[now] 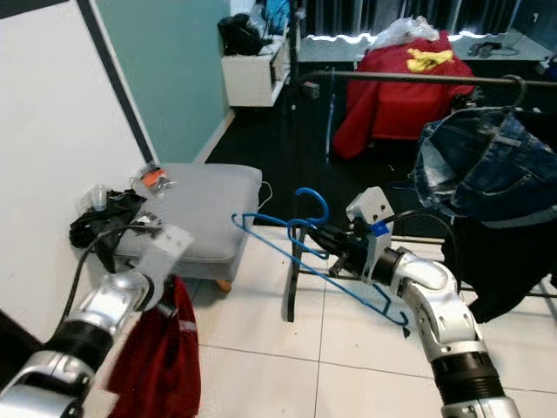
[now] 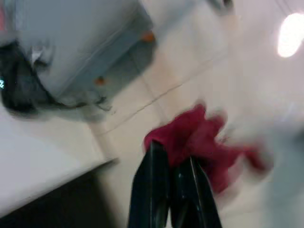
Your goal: Hang hanger
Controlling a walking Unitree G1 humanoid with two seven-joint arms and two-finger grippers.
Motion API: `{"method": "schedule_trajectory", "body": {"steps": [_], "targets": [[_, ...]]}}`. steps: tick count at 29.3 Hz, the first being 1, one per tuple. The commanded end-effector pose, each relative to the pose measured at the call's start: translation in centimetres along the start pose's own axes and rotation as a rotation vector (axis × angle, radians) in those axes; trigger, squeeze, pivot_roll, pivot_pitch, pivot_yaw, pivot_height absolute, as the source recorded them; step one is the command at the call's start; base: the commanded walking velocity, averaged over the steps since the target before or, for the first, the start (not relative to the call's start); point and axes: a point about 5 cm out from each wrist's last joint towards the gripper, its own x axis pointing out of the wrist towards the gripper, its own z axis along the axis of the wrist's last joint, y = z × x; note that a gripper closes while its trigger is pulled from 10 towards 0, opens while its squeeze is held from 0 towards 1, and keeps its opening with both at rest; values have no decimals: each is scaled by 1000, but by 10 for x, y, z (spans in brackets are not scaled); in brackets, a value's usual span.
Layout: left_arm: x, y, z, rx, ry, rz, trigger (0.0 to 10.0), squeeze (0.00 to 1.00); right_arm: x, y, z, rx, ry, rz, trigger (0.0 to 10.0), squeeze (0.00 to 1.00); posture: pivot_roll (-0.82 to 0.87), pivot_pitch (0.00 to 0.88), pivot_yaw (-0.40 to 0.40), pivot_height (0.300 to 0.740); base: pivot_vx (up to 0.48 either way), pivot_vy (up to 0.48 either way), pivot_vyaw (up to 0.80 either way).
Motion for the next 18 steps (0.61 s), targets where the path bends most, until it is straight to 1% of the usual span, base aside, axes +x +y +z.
{"method": "schedule_trajectory", "body": {"steps": [1,2,3,7,8,11,12,14,15,16,17,18], "targets": [[0,-2,-8,74,28,-18,10000,0,4,4,1,-22,3,22,10000,0,-11,9,73,740,0,0,0],[0,-3,-23,258,85,-78,10000,0,7,7,1,-48,16,48,10000,0,-5,13,76,740,0,0,0],[-1,-1,-34,419,131,-135,10000,0,11,11,2,-63,14,80,10000,0,4,15,76,740,0,0,0],[-1,-1,-34,419,131,-135,10000,0,11,11,2,-63,14,80,10000,0,4,15,76,740,0,0,0],[-3,2,-36,509,137,-171,10000,0,14,14,3,-68,5,108,10000,0,13,23,76,740,0,0,0],[-3,2,-36,509,137,-171,10000,0,14,14,3,-68,5,108,10000,0,13,23,76,740,0,0,0],[-5,6,-33,605,124,-202,10000,0,17,19,4,-61,-5,156,10000,0,24,29,69,740,0,0,0],[-5,6,-33,605,124,-202,10000,0,17,19,4,-61,-5,156,10000,0,24,29,69,740,0,0,0],[-7,11,-25,575,116,-246,10000,0,18,28,4,-18,-17,235,10000,0,24,34,74,740,0,0,0],[-9,17,-14,513,98,-286,10000,0,18,38,3,21,-12,311,10000,0,24,35,75,740,0,0,0],[-11,21,-6,465,85,-317,10000,0,18,44,2,48,-8,361,10000,0,24,35,75,740,0,0,0],[-11,21,-6,465,85,-317,10000,0,18,44,2,48,-8,361,10000,0,24,35,75,740,0,0,0]]}}
